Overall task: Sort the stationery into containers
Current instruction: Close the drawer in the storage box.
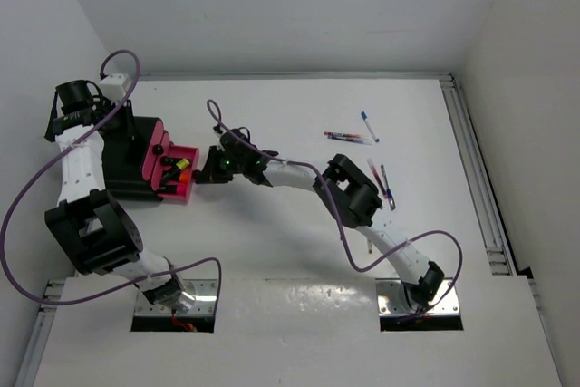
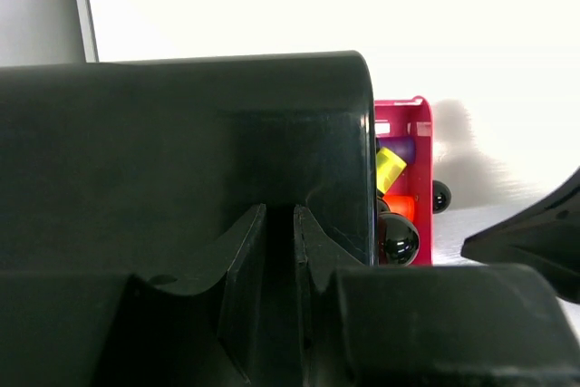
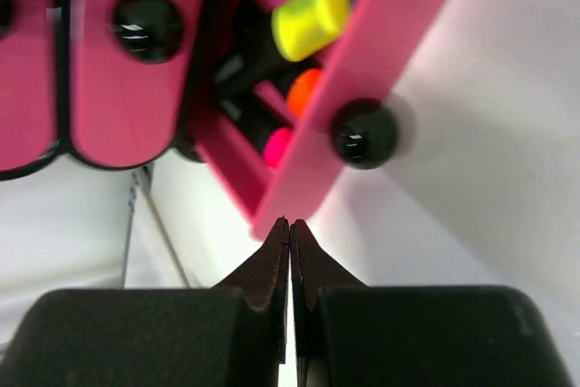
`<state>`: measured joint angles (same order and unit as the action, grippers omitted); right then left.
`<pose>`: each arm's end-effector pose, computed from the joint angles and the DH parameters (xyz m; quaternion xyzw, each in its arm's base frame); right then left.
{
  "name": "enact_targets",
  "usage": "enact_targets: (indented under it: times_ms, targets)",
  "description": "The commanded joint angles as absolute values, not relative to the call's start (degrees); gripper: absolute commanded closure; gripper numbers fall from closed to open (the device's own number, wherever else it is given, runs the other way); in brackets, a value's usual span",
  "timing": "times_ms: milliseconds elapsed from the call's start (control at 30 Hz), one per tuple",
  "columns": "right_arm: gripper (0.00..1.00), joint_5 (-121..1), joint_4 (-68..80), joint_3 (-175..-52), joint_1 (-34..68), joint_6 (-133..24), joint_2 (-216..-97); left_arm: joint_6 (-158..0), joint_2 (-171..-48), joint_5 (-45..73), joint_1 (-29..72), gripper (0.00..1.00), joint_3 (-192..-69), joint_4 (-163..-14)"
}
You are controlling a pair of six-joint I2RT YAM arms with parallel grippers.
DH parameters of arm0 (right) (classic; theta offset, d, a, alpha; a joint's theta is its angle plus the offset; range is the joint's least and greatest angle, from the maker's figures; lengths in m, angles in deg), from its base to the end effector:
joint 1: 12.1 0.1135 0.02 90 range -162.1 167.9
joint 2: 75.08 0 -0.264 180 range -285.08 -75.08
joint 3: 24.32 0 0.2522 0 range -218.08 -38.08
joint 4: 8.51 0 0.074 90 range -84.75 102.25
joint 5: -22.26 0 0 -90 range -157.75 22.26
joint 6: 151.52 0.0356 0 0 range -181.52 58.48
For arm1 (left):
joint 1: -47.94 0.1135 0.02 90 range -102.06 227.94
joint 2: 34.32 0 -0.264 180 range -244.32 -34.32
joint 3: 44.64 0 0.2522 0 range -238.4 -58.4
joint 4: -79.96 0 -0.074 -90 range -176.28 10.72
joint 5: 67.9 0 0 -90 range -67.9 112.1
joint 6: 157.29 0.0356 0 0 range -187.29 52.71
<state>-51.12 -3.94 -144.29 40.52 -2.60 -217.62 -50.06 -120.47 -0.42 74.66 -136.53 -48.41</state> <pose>0.3311 0.4501 0.1280 -0.0289 0.8472 0.4960 0.1883 0.2988 0.1351 0.3254 -0.0021 0.9119 -0.0300 0.4092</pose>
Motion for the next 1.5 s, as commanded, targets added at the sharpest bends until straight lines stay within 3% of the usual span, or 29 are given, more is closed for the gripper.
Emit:
enact_targets:
  times_ms: [0,1467]
  targets:
    - [1.0,-53.2,-4.5,-146.9,40.9,-2.7,-219.8,-50.9,-122.2,-0.6,75.0,0.75,-135.0,-45.6]
    - [1.0,-57.5,-27.4,-164.3,44.8,1.7,-237.1,-49.7,-122.3,-3.1,76.9,0.75,-126.1,-45.6]
